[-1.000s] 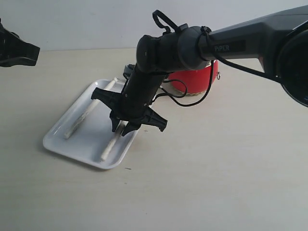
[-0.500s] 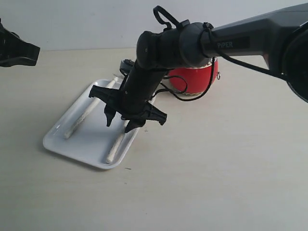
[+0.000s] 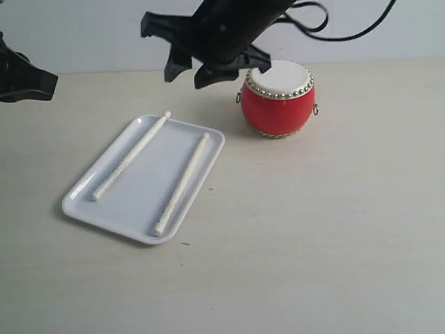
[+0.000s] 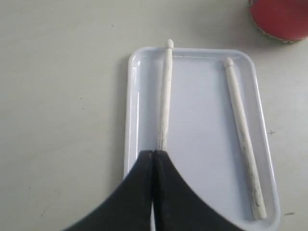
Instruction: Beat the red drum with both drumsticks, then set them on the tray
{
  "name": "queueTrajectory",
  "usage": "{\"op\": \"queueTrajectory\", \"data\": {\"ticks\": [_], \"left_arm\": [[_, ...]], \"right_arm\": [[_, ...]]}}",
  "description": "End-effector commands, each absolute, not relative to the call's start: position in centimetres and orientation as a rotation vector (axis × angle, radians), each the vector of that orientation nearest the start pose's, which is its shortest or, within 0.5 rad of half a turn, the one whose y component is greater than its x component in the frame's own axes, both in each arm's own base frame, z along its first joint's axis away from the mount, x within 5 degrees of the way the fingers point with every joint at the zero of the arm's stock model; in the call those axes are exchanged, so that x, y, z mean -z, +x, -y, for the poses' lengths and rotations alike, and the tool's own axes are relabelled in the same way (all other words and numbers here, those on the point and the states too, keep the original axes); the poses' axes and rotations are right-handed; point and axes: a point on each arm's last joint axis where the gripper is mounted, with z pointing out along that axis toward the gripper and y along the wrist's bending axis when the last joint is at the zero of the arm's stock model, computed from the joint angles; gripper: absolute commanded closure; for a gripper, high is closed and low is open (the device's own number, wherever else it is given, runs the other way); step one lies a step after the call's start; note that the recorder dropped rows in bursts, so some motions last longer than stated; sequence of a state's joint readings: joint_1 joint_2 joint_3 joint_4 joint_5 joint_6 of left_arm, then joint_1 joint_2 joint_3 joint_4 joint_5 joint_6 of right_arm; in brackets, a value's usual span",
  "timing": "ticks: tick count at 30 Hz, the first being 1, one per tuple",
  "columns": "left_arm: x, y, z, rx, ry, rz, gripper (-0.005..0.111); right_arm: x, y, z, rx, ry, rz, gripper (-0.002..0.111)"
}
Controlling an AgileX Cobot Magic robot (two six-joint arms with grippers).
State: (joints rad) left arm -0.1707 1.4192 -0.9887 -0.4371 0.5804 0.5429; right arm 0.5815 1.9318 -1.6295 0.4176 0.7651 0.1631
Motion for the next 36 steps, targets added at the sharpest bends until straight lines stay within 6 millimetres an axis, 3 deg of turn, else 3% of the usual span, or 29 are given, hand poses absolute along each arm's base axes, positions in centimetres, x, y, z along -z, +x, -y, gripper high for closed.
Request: {"op": "queueTrajectory", "data": {"ticks": [1,6,13,20,23,33,36], "left_arm": [[-27.8,28.6,7.1,0.309,0.492,-2.371,0.107],[-27.8,28.6,7.2,0.324,0.479,-2.371,0.107],[-27.7,29.0,6.9,0.283,0.438,-2.319,0.107],[-27.8,29.5,6.7,0.240,0.396,-2.254,0.107],[-28.1,29.8,6.5,0.220,0.376,-2.219,0.107],[-28.7,30.1,7.4,0.213,0.361,-2.133,0.107],[-28.8,30.1,7.5,0.213,0.359,-2.130,0.107]], "right_arm": [[-29.4,35.2,-23.0,-0.666,-0.475,-2.579,0.062],[-30.3,35.2,-21.2,-0.516,-0.627,-2.545,0.062],[-33.5,34.9,-19.4,-0.426,-0.767,-2.359,0.062],[-36.6,34.2,-16.0,-0.393,-0.731,-2.271,0.063],[-36.5,33.2,-14.8,-0.368,-0.769,-2.250,0.069],[-37.3,27.5,-10.7,-0.279,-0.583,-2.027,0.107],[-37.1,26.1,-10.1,-0.277,-0.568,-2.012,0.108]]}}
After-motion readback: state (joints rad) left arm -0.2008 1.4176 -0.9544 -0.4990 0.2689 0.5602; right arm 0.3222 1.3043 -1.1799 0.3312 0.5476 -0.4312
